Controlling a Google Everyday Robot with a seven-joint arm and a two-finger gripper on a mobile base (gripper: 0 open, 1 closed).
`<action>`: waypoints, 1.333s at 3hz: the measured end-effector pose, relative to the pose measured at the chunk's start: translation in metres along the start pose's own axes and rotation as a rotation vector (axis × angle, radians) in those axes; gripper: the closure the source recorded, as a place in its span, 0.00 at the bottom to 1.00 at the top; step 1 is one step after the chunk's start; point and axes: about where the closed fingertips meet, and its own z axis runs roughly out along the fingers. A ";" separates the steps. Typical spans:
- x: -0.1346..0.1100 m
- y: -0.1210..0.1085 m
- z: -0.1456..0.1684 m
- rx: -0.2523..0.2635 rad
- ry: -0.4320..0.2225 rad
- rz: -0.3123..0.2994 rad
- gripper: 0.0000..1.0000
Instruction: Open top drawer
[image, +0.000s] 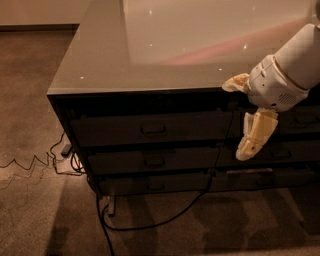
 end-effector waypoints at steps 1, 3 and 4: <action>0.000 0.000 0.000 0.000 0.000 0.000 0.00; 0.025 -0.006 0.052 -0.031 0.002 0.090 0.00; 0.033 -0.049 0.118 -0.023 -0.018 0.159 0.00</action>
Offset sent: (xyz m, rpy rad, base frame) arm 0.0044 -0.0078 -0.0496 -0.0406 0.0748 -0.0476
